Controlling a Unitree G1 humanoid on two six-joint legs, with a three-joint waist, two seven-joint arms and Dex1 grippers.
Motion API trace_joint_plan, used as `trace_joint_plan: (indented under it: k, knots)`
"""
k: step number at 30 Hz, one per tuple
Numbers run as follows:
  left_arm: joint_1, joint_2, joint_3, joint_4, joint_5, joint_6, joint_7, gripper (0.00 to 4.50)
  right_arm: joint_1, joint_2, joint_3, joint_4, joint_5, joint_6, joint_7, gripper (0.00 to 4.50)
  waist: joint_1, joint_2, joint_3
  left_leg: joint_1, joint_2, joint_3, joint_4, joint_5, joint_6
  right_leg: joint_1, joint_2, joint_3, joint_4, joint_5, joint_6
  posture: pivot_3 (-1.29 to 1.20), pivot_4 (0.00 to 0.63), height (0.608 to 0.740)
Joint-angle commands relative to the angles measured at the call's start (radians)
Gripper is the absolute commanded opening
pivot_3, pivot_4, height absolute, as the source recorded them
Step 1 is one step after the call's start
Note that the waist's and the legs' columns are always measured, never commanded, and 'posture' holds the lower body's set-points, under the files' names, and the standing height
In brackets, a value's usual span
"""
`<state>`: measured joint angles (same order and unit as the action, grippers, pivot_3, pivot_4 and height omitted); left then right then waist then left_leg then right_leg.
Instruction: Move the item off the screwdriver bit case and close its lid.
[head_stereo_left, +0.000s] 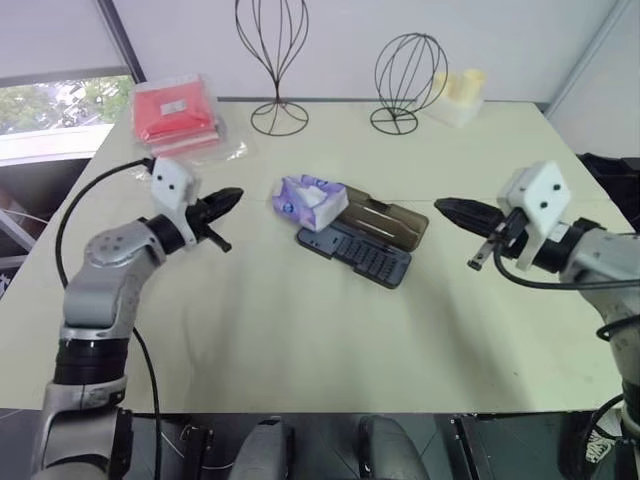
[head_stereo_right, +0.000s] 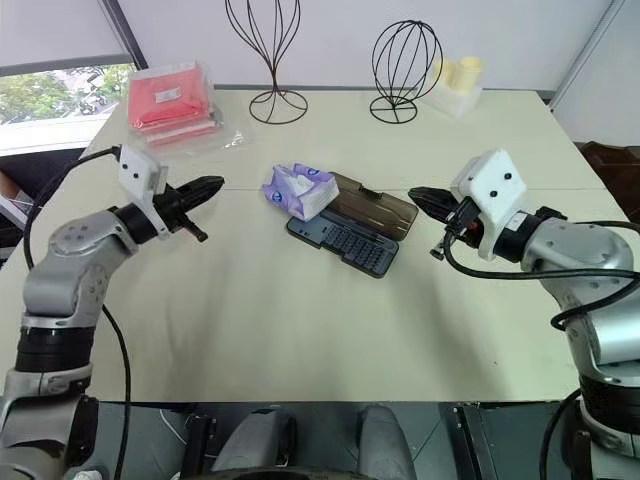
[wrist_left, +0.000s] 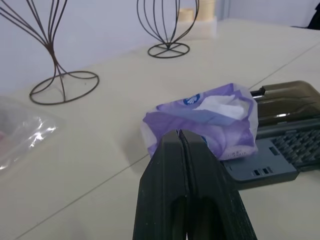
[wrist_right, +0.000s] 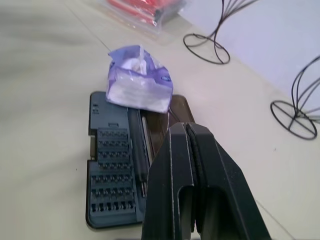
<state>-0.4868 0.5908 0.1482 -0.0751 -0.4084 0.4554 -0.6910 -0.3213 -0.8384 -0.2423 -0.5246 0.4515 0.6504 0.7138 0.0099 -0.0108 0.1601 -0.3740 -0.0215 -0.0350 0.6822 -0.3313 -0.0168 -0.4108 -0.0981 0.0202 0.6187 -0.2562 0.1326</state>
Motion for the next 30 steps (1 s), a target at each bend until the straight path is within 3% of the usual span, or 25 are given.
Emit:
trace_joint_plan:
  k: [1, 30]
  knots:
    - [-0.021, 0.02, 0.03, -0.021, -0.017, 0.005, -0.005, 0.0, -0.025, -0.014, -0.002, -0.021, 0.011, -0.002, 0.001, 0.02, 0.0, 0.0, 0.0, 0.0, 0.0, 0.0, 0.0, 0.0, 0.0, 0.0, 0.0, 0.0, 0.0, 0.0, 0.0, 0.0, 0.15, 0.74]
    - [-0.084, 0.002, -0.004, 0.012, -0.024, 0.052, -0.025, 0.0, -0.032, 0.008, 0.037, -0.02, -0.012, -0.025, -0.031, 0.02, 0.001, 0.0, 0.0, 0.0, 0.0, 0.0, 0.0, 0.0, -0.001, 0.0, 0.0, 0.0, 0.0, 0.0, 0.0, 0.0, 0.15, 0.74]
